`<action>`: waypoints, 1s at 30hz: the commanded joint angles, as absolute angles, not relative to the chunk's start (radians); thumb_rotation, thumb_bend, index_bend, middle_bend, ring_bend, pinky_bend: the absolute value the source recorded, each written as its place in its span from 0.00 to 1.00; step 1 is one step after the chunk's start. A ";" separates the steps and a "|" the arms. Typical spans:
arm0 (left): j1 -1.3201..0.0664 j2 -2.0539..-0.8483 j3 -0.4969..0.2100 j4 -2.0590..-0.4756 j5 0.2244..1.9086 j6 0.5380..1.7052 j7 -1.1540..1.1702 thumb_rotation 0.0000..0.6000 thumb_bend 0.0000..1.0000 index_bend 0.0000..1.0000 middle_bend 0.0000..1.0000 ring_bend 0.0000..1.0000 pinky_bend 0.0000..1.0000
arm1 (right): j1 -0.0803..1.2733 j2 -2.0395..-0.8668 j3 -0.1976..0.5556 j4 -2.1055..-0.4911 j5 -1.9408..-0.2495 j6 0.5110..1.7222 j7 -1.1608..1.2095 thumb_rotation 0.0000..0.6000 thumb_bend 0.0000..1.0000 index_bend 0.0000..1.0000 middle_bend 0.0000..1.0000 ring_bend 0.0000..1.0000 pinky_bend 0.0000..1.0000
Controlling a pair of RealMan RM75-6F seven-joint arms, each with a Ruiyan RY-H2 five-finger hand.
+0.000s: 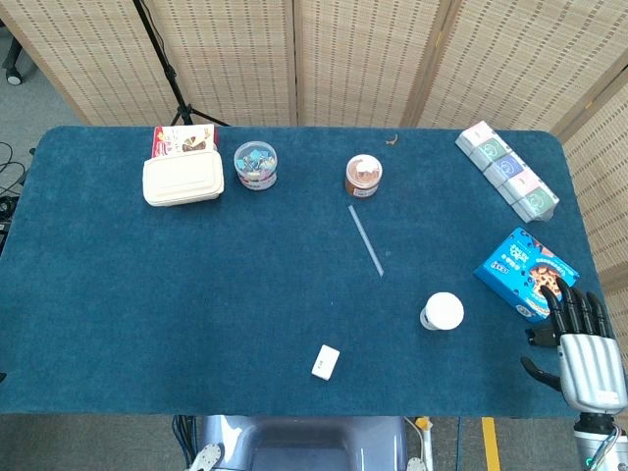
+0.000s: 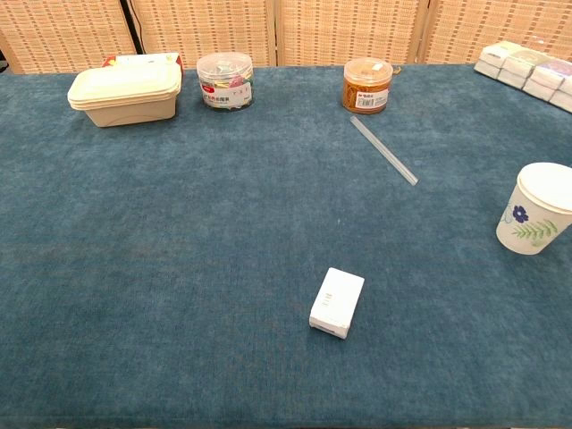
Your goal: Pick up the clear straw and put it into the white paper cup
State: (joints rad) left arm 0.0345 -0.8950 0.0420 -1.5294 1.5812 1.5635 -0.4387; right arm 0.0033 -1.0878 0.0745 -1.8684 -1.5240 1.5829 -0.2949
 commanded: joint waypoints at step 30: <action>0.037 -0.890 0.034 -1.550 1.556 1.557 -0.434 1.00 0.00 0.00 0.00 0.00 0.00 | 0.279 -0.989 0.325 -1.942 -1.274 1.283 -0.173 1.00 0.00 0.00 0.00 0.00 0.00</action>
